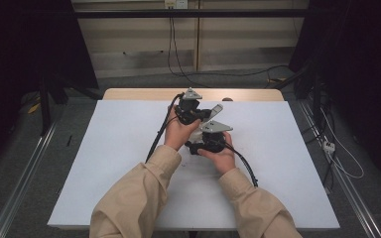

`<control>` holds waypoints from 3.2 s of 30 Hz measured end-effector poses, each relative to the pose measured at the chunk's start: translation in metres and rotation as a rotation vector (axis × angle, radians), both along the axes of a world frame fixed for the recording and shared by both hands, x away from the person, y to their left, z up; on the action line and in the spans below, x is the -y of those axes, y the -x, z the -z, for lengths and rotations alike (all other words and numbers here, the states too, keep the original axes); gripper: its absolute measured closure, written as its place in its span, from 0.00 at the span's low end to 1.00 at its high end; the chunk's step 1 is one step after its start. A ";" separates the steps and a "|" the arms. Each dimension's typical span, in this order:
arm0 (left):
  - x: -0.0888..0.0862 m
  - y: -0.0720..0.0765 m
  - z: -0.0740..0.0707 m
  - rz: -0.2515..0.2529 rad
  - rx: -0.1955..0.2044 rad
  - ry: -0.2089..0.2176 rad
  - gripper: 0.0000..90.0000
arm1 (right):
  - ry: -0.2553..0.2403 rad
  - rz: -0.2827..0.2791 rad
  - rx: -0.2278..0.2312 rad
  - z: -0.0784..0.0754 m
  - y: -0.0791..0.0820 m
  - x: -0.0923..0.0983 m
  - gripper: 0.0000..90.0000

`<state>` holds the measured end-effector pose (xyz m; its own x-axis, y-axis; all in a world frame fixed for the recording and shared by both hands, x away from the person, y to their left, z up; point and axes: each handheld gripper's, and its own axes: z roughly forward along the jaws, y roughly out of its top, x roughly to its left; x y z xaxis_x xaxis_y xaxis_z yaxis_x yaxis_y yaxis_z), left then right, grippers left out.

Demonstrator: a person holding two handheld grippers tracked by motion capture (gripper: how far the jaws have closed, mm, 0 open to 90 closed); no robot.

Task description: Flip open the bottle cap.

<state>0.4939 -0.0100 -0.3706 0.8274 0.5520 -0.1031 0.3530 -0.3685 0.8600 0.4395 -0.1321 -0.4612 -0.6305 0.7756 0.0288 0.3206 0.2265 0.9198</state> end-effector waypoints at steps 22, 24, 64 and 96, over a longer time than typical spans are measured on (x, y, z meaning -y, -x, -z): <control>-0.044 0.021 -0.006 -0.026 -0.046 0.045 0.51 | 0.002 -0.032 -0.081 -0.004 0.008 0.003 0.06; -0.049 0.025 -0.005 -0.022 -0.052 0.037 0.44 | 0.018 -0.025 -0.092 -0.004 0.010 0.002 0.06; -0.171 0.094 0.051 -0.064 -0.083 0.032 0.09 | -0.024 -0.019 -0.075 -0.014 0.093 0.081 0.07; -0.229 0.117 0.065 -0.132 -0.070 0.007 0.08 | -0.022 0.034 -0.063 -0.008 0.132 0.128 0.07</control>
